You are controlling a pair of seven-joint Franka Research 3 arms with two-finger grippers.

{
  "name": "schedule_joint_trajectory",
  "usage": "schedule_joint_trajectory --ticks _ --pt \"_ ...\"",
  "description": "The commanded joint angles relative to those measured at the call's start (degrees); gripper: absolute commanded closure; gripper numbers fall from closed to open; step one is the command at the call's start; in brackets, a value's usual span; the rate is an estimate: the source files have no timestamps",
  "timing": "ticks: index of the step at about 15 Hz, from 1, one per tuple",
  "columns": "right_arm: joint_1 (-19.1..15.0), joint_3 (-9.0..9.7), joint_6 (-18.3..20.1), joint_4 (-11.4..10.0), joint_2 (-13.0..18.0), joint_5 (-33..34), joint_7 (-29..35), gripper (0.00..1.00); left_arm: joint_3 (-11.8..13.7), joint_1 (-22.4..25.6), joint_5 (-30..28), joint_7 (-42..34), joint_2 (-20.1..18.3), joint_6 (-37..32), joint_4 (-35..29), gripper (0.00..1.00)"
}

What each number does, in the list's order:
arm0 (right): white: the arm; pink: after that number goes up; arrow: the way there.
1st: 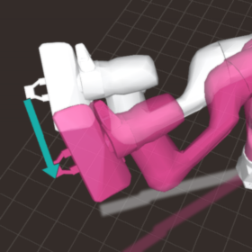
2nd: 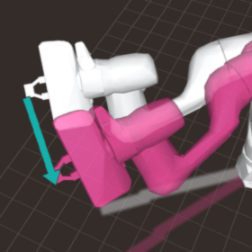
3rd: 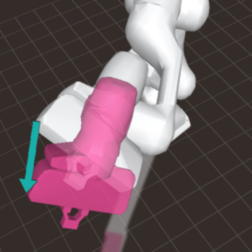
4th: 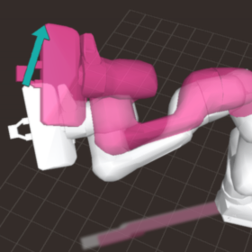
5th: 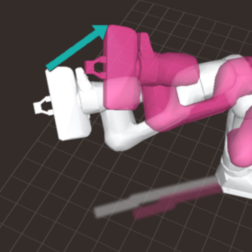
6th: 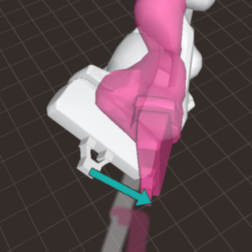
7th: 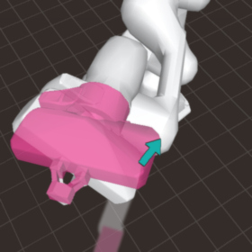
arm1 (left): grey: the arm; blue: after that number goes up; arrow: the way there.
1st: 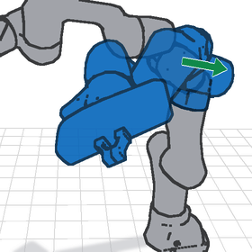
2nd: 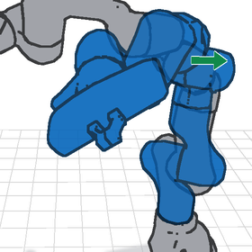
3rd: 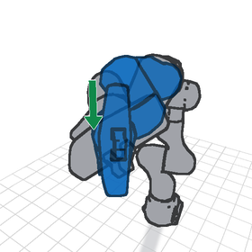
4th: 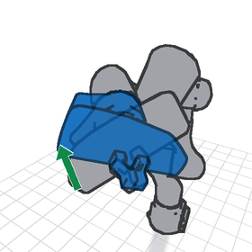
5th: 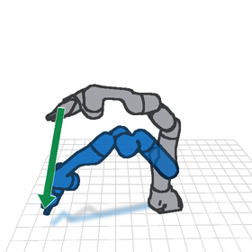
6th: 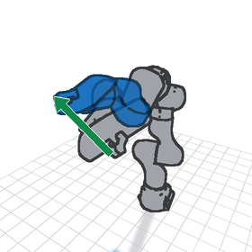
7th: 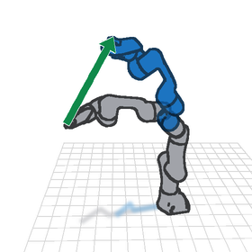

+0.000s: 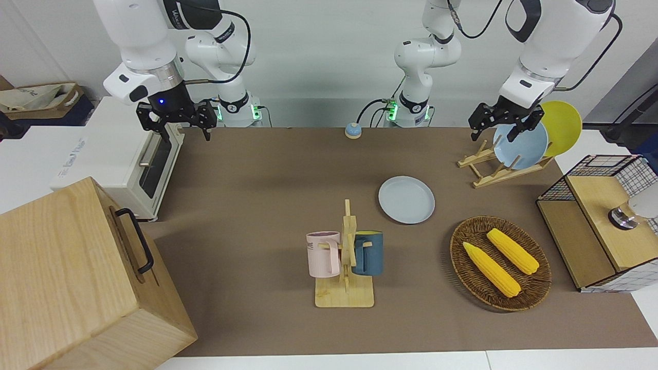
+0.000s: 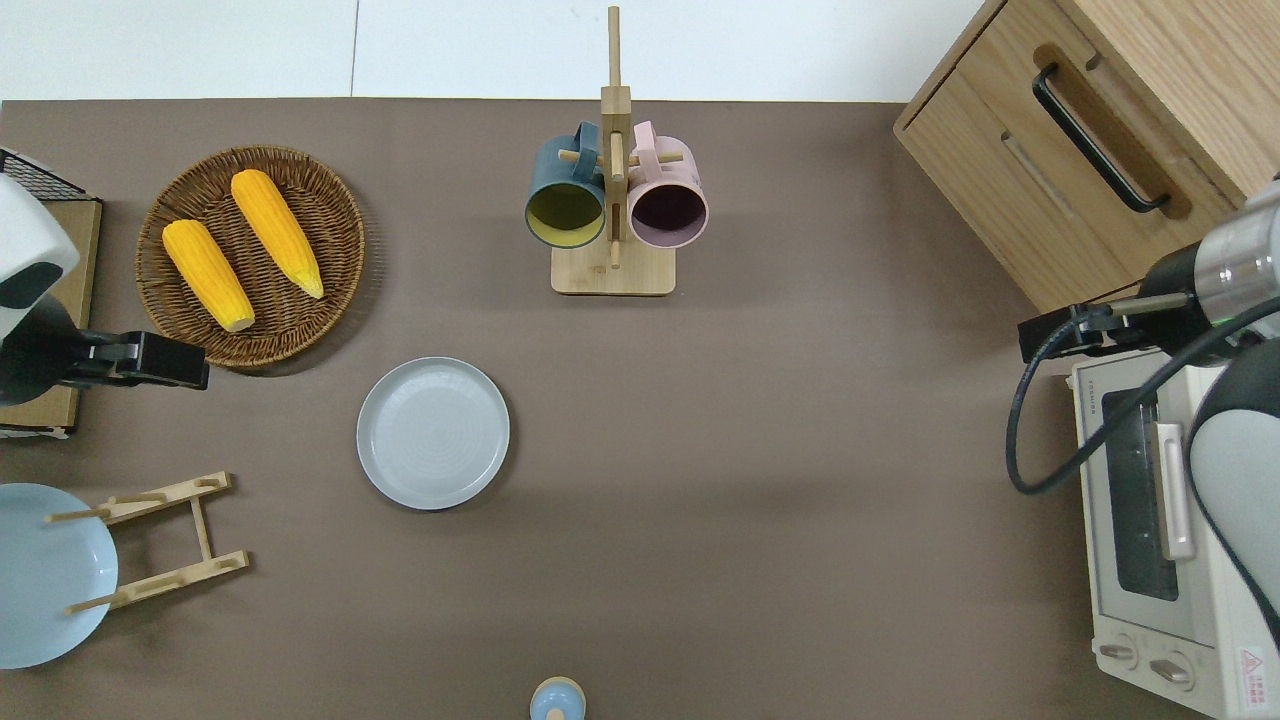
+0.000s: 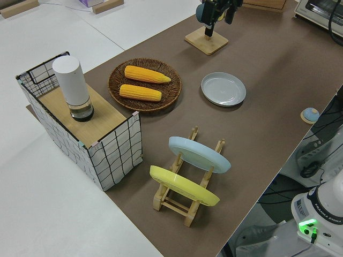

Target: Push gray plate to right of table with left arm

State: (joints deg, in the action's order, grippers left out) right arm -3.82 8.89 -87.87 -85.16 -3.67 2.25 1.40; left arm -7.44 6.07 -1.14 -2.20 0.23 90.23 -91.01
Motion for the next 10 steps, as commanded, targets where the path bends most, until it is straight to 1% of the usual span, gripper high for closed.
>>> schedule_joint_trajectory --ticks 1,6,10 --pt "-0.04 -0.01 0.59 0.08 0.33 -0.40 0.18 0.017 0.84 -0.36 0.35 0.52 -1.01 -0.48 -0.74 0.00" --pt "-0.04 -0.01 0.59 0.08 0.33 -0.40 0.18 0.017 0.58 -0.62 0.18 1.23 -1.90 -0.67 -1.98 0.00" --pt "-0.04 -0.01 0.59 0.08 0.33 -0.40 0.18 0.017 0.58 -0.62 0.18 2.20 -5.32 -0.32 -7.16 0.00"
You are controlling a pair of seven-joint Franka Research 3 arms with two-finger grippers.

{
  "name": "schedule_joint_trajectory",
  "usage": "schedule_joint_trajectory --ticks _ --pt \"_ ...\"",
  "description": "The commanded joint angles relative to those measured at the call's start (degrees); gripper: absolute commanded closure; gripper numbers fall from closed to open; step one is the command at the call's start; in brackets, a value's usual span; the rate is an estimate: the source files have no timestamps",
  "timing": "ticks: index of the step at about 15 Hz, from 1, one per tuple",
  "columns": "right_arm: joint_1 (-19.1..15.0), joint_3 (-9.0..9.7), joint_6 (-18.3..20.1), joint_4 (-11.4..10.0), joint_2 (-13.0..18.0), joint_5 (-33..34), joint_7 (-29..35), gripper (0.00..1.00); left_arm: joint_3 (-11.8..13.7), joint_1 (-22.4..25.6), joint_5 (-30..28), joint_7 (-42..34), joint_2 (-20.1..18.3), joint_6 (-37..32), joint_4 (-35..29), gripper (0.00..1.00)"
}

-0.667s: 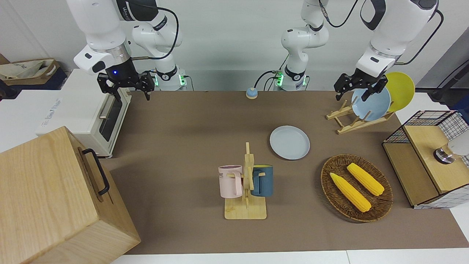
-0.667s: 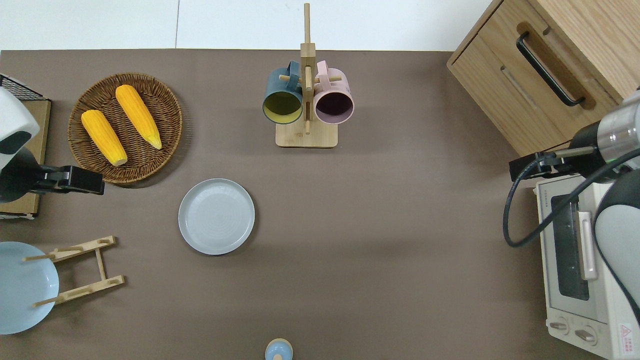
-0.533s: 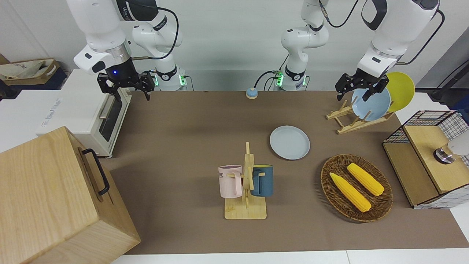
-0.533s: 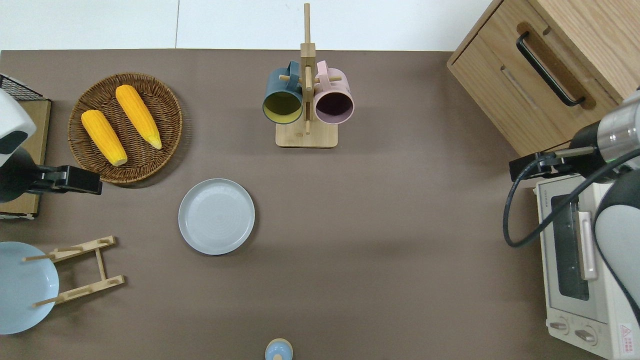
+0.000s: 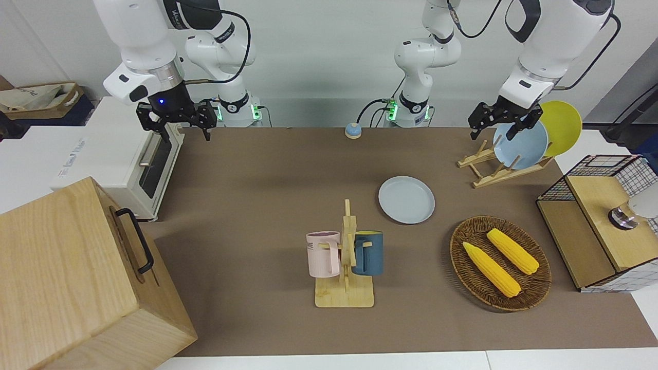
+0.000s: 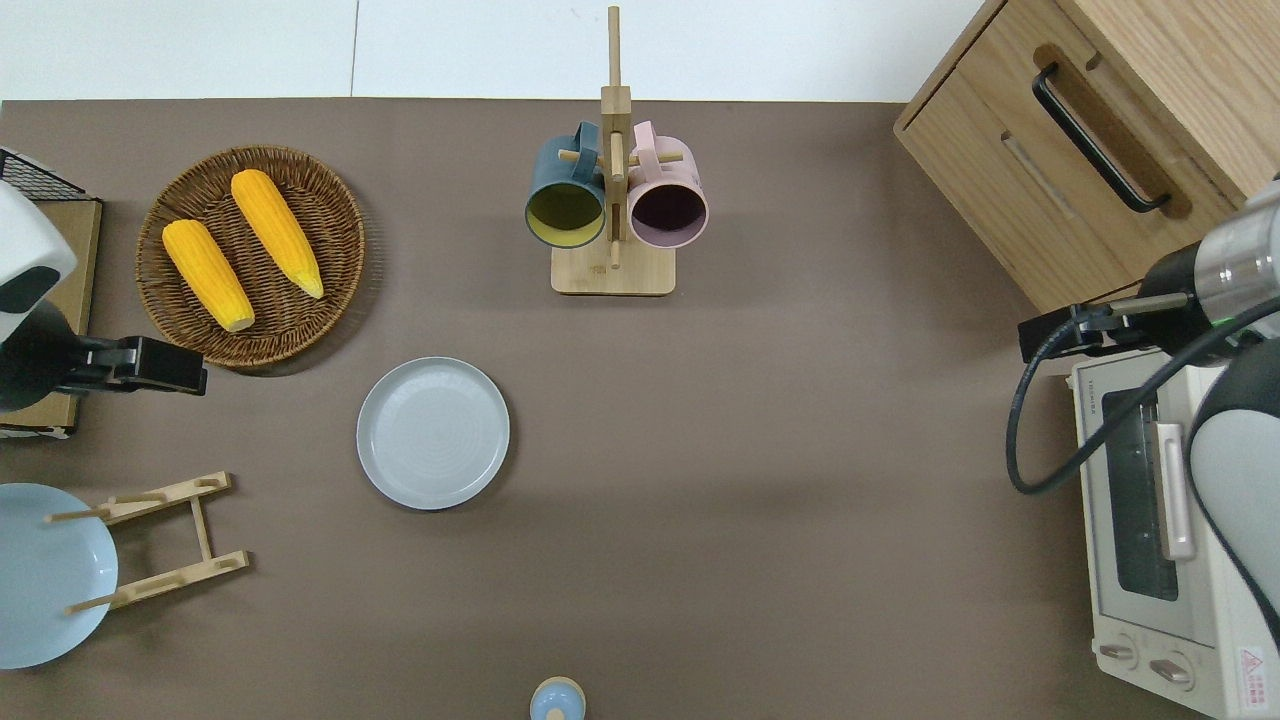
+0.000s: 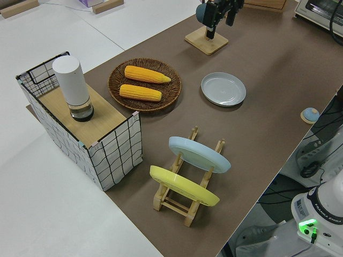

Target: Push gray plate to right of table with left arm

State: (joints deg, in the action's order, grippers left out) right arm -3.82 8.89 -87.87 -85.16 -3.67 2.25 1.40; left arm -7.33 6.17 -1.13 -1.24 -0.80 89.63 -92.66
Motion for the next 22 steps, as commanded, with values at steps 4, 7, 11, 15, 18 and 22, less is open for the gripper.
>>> schedule_joint_trajectory --ticks 4,7,11,15,18,22 --pt "-0.04 -0.01 0.59 0.08 0.33 -0.40 0.18 0.017 0.39 -0.81 -0.18 3.08 -6.76 0.99 -9.29 0.00" --pt "-0.04 -0.01 0.59 0.08 0.33 -0.40 0.18 0.017 0.30 -0.81 -0.71 3.08 -7.81 2.03 -11.22 0.00" --pt "-0.04 -0.01 0.59 0.08 0.33 -0.40 0.18 0.017 0.39 -0.81 -2.12 3.08 -11.24 7.66 -17.63 0.00" --pt "-0.04 -0.01 0.59 0.08 0.33 -0.40 0.18 0.017 0.30 -0.89 -2.21 3.08 -11.51 9.76 -20.45 0.00" --pt "-0.04 -0.01 0.59 0.08 0.33 -0.40 0.18 0.017 -0.31 -0.89 -2.21 3.08 -11.68 12.93 -23.96 0.00" --pt "-0.04 -0.01 0.68 0.08 0.33 -0.40 0.18 0.017 -1.36 -0.89 -4.14 3.17 -11.95 19.78 -29.94 0.00"
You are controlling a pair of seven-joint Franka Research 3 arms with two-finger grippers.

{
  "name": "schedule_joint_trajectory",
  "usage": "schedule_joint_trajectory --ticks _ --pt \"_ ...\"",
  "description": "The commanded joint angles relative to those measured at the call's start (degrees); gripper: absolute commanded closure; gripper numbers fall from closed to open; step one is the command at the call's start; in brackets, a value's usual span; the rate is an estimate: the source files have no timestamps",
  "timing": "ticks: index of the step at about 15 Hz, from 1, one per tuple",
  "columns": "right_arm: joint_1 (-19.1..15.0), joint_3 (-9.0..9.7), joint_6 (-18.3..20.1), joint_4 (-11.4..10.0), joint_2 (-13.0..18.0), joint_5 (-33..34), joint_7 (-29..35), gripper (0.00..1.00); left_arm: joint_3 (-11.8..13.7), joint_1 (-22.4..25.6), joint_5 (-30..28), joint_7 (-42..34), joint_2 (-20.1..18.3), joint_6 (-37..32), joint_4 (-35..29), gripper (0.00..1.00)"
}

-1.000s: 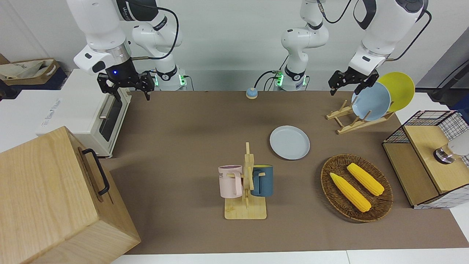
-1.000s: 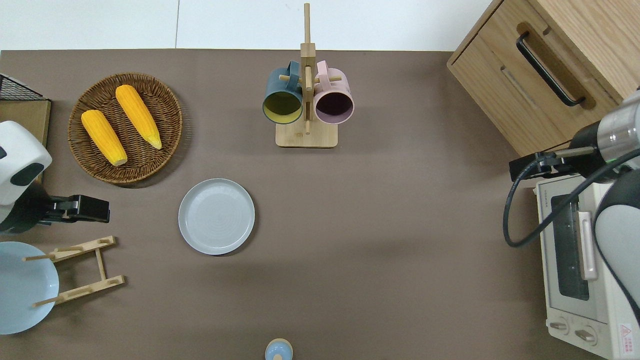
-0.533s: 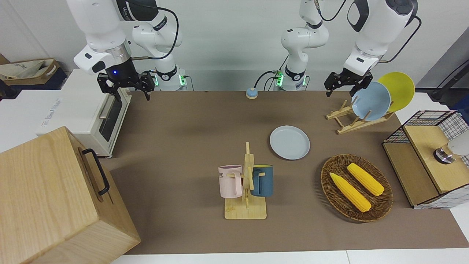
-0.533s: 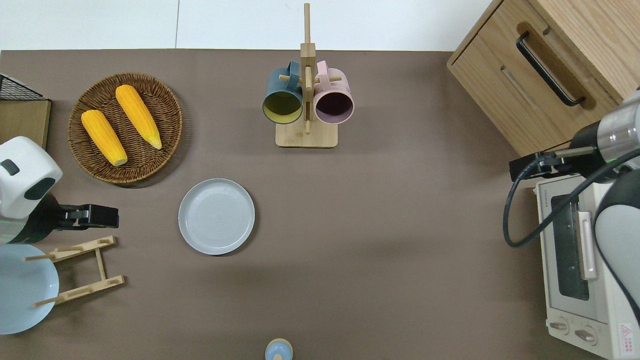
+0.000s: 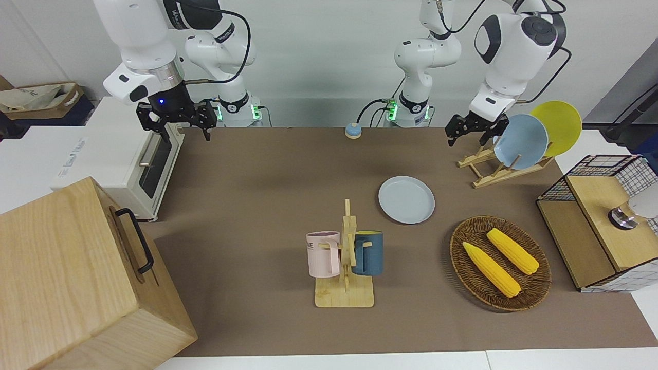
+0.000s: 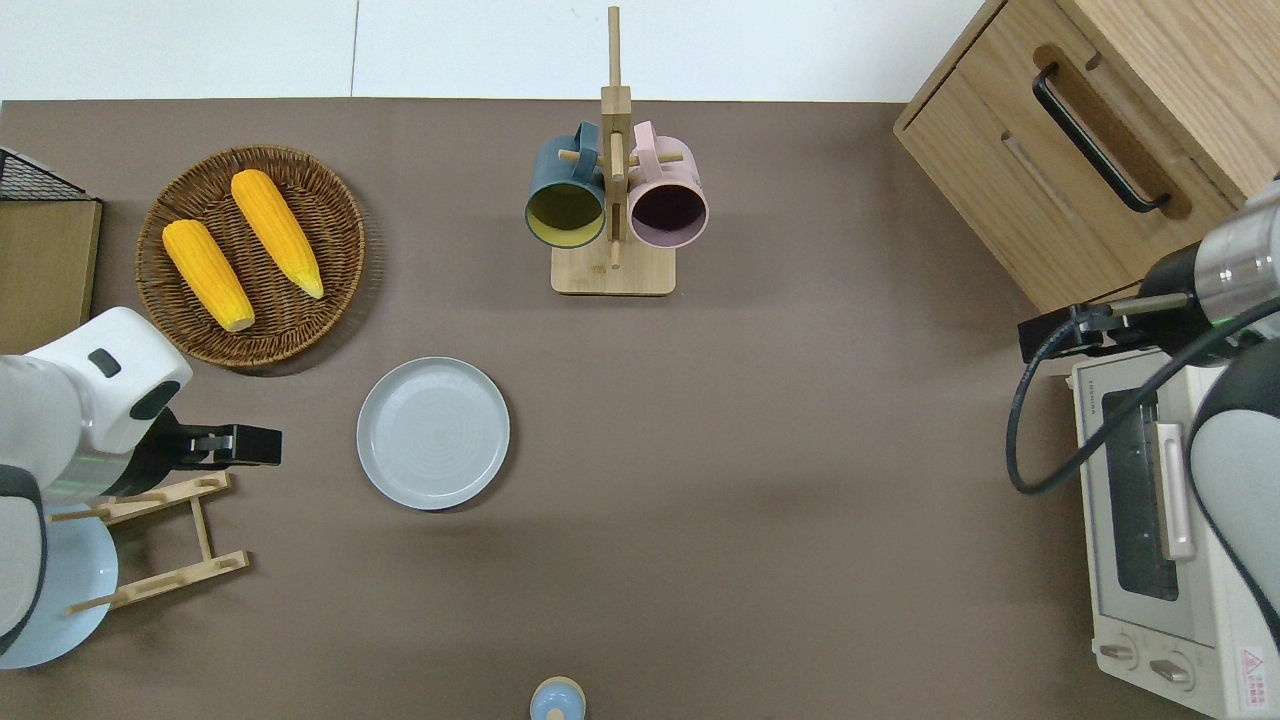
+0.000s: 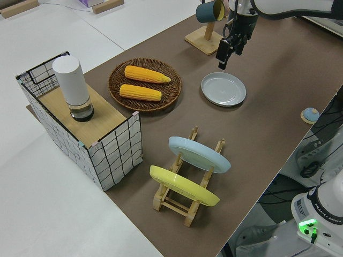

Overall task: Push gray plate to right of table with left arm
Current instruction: 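Move the left gripper toward the gray plate's rim nearest the robot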

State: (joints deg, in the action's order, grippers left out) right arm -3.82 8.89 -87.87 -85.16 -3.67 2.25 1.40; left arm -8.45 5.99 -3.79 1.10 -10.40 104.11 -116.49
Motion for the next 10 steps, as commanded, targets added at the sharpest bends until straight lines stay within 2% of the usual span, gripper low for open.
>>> schedule_joint_trajectory --ticks 1,4,10 --pt "-0.04 -0.01 0.59 0.08 0.33 -0.40 0.18 0.017 -0.25 -0.72 -1.48 1.09 -2.34 6.79 -7.25 0.00" --pt "-0.04 -0.01 0.59 0.08 0.33 -0.40 0.18 0.017 -1.22 -0.72 -1.48 2.76 -2.25 10.49 -9.80 0.00" --pt "-0.04 -0.01 0.59 0.08 0.33 -0.40 0.18 0.017 -1.48 -0.98 -1.48 2.76 -1.81 16.11 -14.02 0.00"
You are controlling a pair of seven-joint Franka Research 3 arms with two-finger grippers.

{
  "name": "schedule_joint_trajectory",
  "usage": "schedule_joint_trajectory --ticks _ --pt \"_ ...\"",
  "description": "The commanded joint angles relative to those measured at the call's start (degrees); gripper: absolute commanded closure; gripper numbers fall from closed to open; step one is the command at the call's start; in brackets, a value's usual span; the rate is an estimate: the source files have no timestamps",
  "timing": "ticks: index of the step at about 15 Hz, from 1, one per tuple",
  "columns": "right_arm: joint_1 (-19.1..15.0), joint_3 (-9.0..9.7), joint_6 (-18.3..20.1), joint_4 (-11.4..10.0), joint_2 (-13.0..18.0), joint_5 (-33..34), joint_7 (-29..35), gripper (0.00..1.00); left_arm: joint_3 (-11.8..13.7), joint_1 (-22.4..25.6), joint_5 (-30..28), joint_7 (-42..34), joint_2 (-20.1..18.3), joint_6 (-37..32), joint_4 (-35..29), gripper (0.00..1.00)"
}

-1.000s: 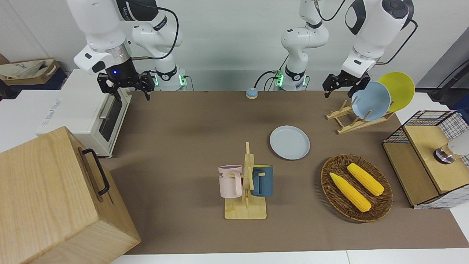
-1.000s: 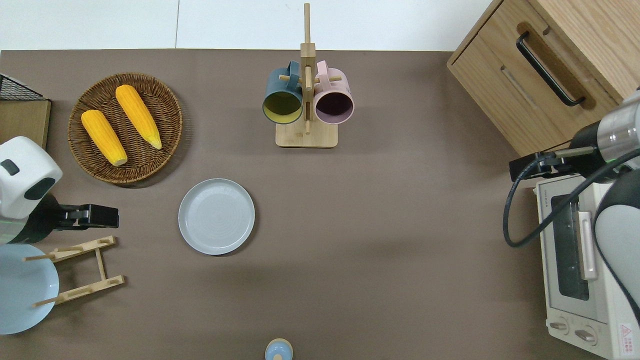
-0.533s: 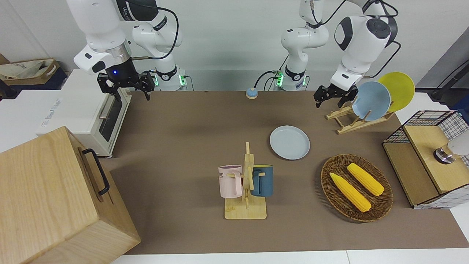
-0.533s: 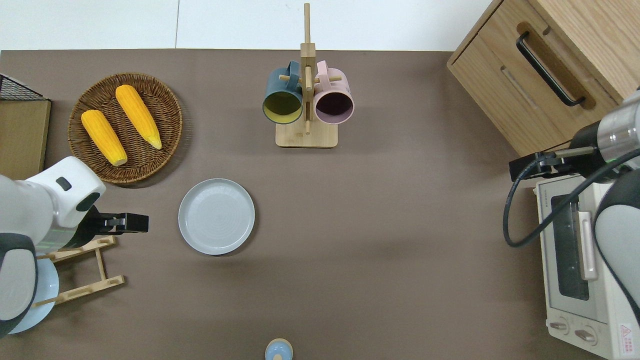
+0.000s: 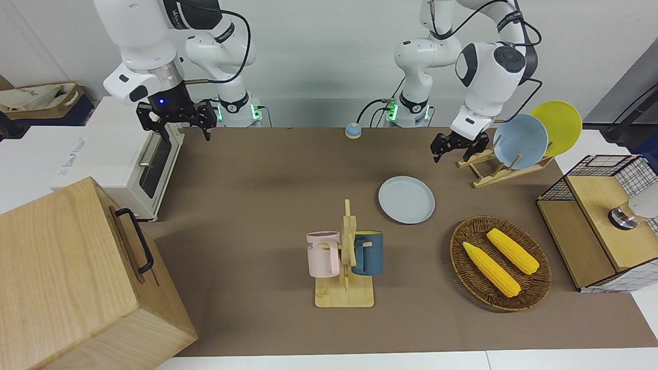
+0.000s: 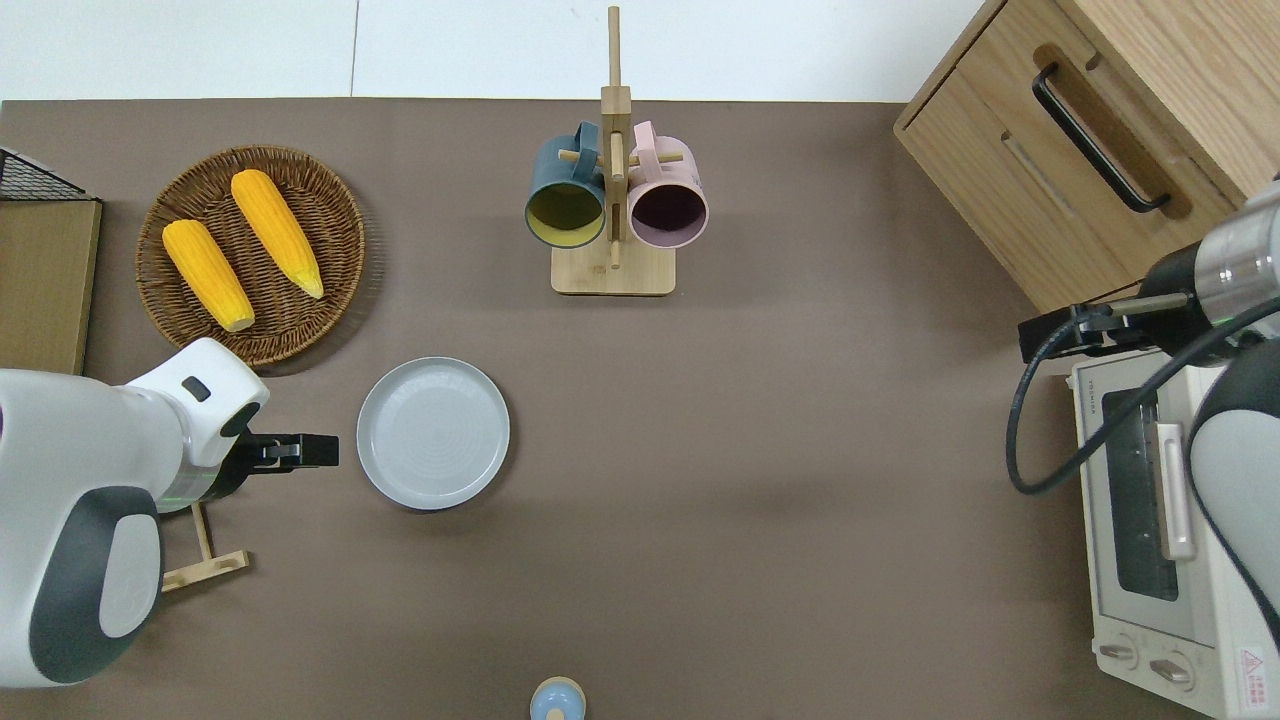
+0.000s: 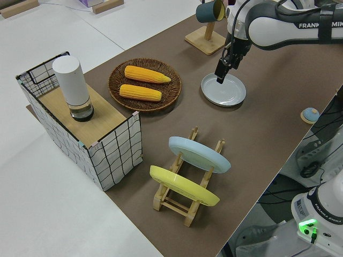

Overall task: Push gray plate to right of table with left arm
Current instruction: 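Move the left gripper toward the gray plate's rim nearest the robot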

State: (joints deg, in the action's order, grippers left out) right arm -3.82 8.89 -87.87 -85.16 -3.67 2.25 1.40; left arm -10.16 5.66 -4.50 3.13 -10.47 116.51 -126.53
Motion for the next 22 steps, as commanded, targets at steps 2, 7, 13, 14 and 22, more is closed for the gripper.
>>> schedule_joint_trajectory --ticks 2,7,13,14,22 --pt "-0.04 -0.01 0.59 0.08 0.33 -0.40 0.18 0.017 0.23 -0.91 -0.77 0.83 -1.48 5.39 -5.04 0.00" --pt "-0.04 -0.01 0.59 0.08 0.33 -0.40 0.18 0.017 0.14 -1.96 -0.77 2.14 0.18 12.15 -8.99 0.00" --pt "-0.04 -0.01 0.59 0.08 0.33 -0.40 0.18 0.017 -0.21 -2.49 -0.77 2.67 4.93 19.27 -11.19 0.00" --pt "-0.04 -0.01 0.59 0.08 0.33 -0.40 0.18 0.017 -0.21 -2.58 -0.77 3.19 5.80 20.59 -11.81 0.00" --pt "-0.04 -0.01 0.59 0.08 0.33 -0.40 0.18 0.017 -0.21 -3.46 -0.77 4.34 9.59 25.08 -13.04 0.00"
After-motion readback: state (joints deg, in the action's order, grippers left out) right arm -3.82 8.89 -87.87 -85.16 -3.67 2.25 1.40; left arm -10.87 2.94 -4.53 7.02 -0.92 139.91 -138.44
